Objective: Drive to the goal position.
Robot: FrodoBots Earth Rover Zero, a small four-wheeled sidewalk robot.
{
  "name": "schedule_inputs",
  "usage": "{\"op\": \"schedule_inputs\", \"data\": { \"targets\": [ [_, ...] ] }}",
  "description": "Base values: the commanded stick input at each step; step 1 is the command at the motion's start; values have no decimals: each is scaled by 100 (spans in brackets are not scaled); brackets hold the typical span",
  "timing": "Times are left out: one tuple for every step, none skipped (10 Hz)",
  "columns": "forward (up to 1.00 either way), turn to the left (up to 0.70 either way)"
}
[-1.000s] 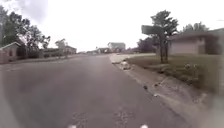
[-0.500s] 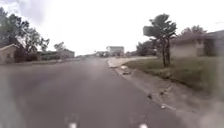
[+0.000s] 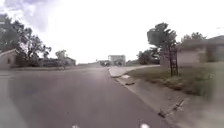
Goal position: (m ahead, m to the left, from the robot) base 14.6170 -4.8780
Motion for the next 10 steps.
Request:
{"op": "schedule_inputs", "data": {
  "targets": [
    [100, 40],
    [100, 40],
    [100, 40],
    [100, 40],
    [100, 39],
    [100, 19],
    [100, 2],
    [100, 2],
    [100, 1],
    [100, 0]
  ]
}}
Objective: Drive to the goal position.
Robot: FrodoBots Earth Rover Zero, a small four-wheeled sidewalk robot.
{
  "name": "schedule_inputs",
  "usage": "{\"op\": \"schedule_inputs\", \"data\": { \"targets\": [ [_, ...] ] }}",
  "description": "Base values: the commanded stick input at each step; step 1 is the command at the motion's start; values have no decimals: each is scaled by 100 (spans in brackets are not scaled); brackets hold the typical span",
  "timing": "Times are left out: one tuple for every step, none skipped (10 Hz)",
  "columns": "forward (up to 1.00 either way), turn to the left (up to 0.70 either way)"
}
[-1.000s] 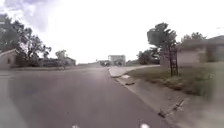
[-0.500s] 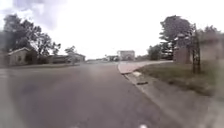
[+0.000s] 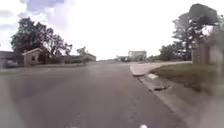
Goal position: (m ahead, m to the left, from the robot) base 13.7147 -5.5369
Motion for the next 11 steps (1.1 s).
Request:
{"op": "schedule_inputs", "data": {
  "targets": [
    [100, 0],
    [100, 0],
    [100, 1],
    [100, 2],
    [100, 2],
    [100, 2],
    [100, 0],
    [100, -9],
    [100, -18],
    [100, -26],
    [100, -31]
  ]
}}
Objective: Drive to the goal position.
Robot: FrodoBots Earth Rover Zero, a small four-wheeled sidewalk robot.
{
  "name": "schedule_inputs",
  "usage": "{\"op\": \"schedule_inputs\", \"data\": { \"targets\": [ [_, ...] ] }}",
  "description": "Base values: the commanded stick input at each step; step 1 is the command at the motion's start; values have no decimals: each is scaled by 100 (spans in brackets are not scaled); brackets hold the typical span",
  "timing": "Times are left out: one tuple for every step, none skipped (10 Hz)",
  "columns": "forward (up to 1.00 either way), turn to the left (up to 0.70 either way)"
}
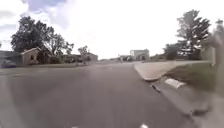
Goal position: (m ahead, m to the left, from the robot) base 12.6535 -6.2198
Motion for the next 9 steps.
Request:
{"op": "schedule_inputs", "data": {
  "targets": [
    [100, -11],
    [100, 0],
    [100, 0],
    [100, 0],
    [100, 0],
    [100, 0],
    [100, 0],
    [100, 0],
    [100, 0]
  ]
}}
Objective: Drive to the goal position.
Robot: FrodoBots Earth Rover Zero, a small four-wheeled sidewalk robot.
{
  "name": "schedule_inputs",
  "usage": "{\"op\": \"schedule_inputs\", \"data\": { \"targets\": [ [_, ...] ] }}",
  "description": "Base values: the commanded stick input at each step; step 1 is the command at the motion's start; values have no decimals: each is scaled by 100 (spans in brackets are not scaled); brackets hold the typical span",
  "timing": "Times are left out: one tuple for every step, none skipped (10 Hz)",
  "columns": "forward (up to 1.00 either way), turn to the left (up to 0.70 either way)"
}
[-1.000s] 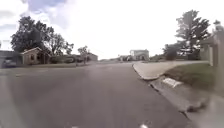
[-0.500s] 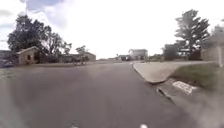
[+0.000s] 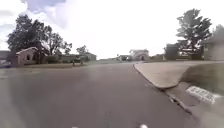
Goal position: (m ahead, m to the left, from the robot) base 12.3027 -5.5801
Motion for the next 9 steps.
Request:
{"op": "schedule_inputs", "data": {
  "targets": [
    [100, 0],
    [100, 0],
    [100, 0],
    [100, 0],
    [100, 0],
    [100, -5],
    [100, -10],
    [100, -15],
    [100, -19]
  ]
}}
